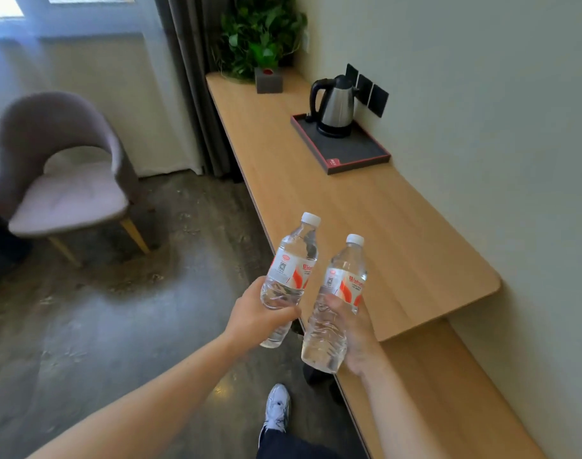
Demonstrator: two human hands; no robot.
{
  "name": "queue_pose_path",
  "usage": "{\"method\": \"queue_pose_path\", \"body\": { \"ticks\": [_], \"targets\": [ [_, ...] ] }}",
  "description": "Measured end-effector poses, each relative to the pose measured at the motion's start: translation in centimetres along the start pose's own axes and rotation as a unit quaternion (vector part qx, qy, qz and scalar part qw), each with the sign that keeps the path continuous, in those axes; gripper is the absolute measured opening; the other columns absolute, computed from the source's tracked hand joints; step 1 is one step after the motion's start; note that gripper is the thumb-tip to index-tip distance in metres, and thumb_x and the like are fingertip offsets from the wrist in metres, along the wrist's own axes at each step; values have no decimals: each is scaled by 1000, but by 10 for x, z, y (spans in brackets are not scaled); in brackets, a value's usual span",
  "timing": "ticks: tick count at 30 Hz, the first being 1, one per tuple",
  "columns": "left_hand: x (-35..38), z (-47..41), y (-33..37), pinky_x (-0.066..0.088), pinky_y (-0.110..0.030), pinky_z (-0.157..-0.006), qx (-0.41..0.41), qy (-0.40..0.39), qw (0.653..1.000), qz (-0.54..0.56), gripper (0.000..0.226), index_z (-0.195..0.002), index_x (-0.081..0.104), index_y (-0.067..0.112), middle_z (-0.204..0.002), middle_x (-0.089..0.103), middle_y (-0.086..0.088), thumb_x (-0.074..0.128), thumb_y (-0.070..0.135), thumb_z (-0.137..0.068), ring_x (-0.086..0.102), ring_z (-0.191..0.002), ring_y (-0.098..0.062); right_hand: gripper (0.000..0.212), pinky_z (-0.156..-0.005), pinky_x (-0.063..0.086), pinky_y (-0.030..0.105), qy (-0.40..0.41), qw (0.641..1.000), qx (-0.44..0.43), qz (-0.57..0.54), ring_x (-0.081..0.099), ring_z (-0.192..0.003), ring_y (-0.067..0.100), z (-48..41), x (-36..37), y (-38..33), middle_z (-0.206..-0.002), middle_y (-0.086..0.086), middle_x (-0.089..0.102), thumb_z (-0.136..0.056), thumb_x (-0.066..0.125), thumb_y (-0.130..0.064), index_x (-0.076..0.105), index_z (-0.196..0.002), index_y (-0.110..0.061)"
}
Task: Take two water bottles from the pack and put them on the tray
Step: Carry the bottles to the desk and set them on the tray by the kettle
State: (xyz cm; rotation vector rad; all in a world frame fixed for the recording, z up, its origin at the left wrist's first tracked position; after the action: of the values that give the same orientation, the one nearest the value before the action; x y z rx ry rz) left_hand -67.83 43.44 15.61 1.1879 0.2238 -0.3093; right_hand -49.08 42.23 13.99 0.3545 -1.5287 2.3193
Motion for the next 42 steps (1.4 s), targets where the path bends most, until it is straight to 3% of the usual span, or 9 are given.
{"method": "queue_pose_path", "body": {
  "ticks": [6, 14, 18, 22, 26, 33, 35, 37, 42],
  "targets": [
    [-60, -91, 21, 61, -30, -75, -22, 32, 999, 8, 43, -99, 58, 44, -89, 73, 22, 82, 38, -65, 72, -80, 0, 35, -66, 56, 41, -40, 999, 18, 30, 63, -75, 28, -100, 56, -26, -84, 13, 62, -73, 75, -19, 59, -103, -14],
    [-139, -214, 40, 57, -35, -81, -34, 60, 996, 49, 46, -104, 62, 38, -94, 76, 14, 81, 38, -63, 73, -89, -8, 39, -64, 58, 40, -40, 998, 29, 37, 65, -70, 26, -233, 132, -52, -81, 10, 64, -71, 77, -19, 59, -105, -13],
    [-172, -287, 53, 57, -35, -81, -22, 33, 997, 59, 48, -108, 61, 37, -96, 76, 13, 81, 35, -65, 72, -91, -9, 43, -64, 59, 40, -4, 999, 37, 27, 68, -71, 26, -296, 165, -58, -81, 10, 67, -68, 80, -23, 61, -106, -15],
    [-209, -362, 68, 60, -41, -83, -15, -17, 999, 27, 43, -102, 62, 36, -88, 77, 11, 80, 39, -63, 74, -84, -10, 65, -66, 60, 39, 50, 998, 31, 21, 69, -77, 27, -346, 198, -71, -90, 12, 68, -57, 87, -29, 59, -114, -16],
    [-233, -435, 100, 60, -44, -83, 14, -80, 996, -19, 43, -101, 62, 38, -85, 78, 9, 80, 41, -63, 75, -81, -13, 57, -67, 60, 40, 102, 995, -1, -23, 69, -75, 26, -390, 218, -94, -90, 12, 68, -64, 87, -23, 59, -114, -16],
    [-198, -533, 161, 63, -40, -78, 45, -182, 982, -31, 47, -115, 65, 25, -92, 79, -1, 84, 31, -72, 77, -80, -19, 37, -67, 57, 38, 191, 979, -56, -54, 70, -72, 26, -443, 209, -135, -86, 11, 73, -63, 86, -29, 69, -96, -27],
    [-175, -558, 178, 63, -34, -66, 54, -224, 972, -37, 47, -116, 64, 21, -88, 79, -3, 84, 24, -73, 77, -74, -19, 45, -73, 56, 42, 227, 970, -58, -57, 69, -78, 28, -462, 194, -141, -91, 12, 73, -65, 85, -27, 67, -105, -22],
    [-151, -582, 196, 59, -31, -59, 64, -259, 963, -35, 45, -111, 65, 15, -80, 77, -4, 85, 19, -71, 74, -67, -17, 48, -66, 56, 36, 245, 965, -58, -70, 66, -74, 28, -480, 177, -148, -90, 13, 71, -67, 84, -26, 65, -110, -17],
    [-95, -643, 219, 58, -35, -60, 51, -316, 944, -83, 45, -101, 67, 21, -77, 75, -5, 85, 26, -60, 71, -67, -16, 48, -63, 58, 32, 282, 954, -62, -85, 70, -75, 22, -528, 122, -168, -92, 9, 74, -65, 84, -28, 66, -109, -23]
  ]
}}
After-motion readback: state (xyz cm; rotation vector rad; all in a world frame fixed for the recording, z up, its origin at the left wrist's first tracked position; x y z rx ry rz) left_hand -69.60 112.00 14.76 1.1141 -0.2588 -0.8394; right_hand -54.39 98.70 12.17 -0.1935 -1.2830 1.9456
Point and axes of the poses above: each hand's wrist, its own z-axis away from the middle knuckle, its own x-axis out of the palm, y = z × x, the point moved 6 cm from there along -z, towards the middle knuckle
